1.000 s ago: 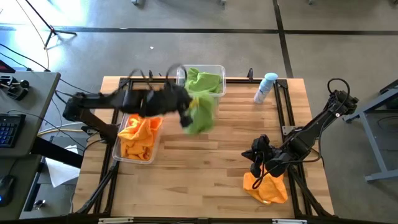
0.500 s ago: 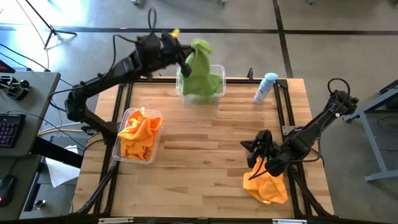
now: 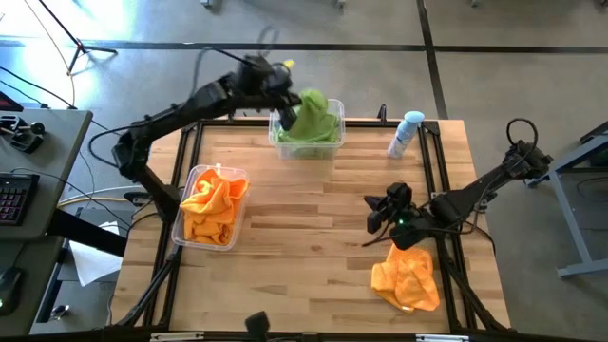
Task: Sort microfiber towel by color & place in baskets
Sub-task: Put the green microfiber towel into the top transparent bin
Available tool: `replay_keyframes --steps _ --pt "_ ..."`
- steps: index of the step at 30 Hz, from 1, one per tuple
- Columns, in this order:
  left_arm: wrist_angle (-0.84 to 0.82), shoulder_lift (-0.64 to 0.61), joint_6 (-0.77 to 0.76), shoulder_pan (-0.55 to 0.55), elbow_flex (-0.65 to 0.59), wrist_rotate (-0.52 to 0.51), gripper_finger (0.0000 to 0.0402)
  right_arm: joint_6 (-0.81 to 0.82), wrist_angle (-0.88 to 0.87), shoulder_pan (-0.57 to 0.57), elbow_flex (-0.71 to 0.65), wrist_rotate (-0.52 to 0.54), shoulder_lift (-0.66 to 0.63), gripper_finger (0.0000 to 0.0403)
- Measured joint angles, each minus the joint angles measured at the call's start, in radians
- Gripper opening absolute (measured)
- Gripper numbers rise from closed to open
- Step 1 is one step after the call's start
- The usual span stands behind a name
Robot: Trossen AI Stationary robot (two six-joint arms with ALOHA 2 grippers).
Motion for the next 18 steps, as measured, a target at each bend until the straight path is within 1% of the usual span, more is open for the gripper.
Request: replay_keyframes --steps 2,6,8,11,12,14,17,18 --pt "-0.023 0.041 -0.005 -0.008 0.0 0.002 0.0 -0.001 -0.002 -0.021 0.0 0.0 0.0 0.0" --pt "-0.016 0.133 -0.009 -0.019 0.0 -0.008 0.0 -0.001 -0.007 -0.054 0.0 -0.005 0.0 0.0" --pt "-0.007 0.18 -0.037 -0.016 0.0 -0.06 0.0 -0.001 -0.007 -0.068 0.0 -0.013 0.0 0.0" --pt "-0.014 0.244 -0.145 0.002 0.0 -0.174 0.0 -0.001 -0.007 -0.086 0.0 -0.041 0.0 0.0" --pt "-0.017 0.261 -0.189 0.009 0.0 -0.194 0.0 -0.001 -0.007 -0.089 0.0 -0.049 0.0 0.0" --pt "-0.015 0.288 -0.282 0.022 0.0 -0.191 0.0 -0.001 -0.007 -0.096 0.0 -0.06 0.0 0.0" --pt "-0.015 0.318 -0.42 0.037 0.0 -0.118 0.0 -0.001 -0.007 -0.098 0.0 -0.063 0.0 0.0" --pt "-0.017 0.325 -0.47 0.038 0.0 -0.108 0.0001 0.002 -0.007 -0.098 0.0 -0.063 0.0 0.0"
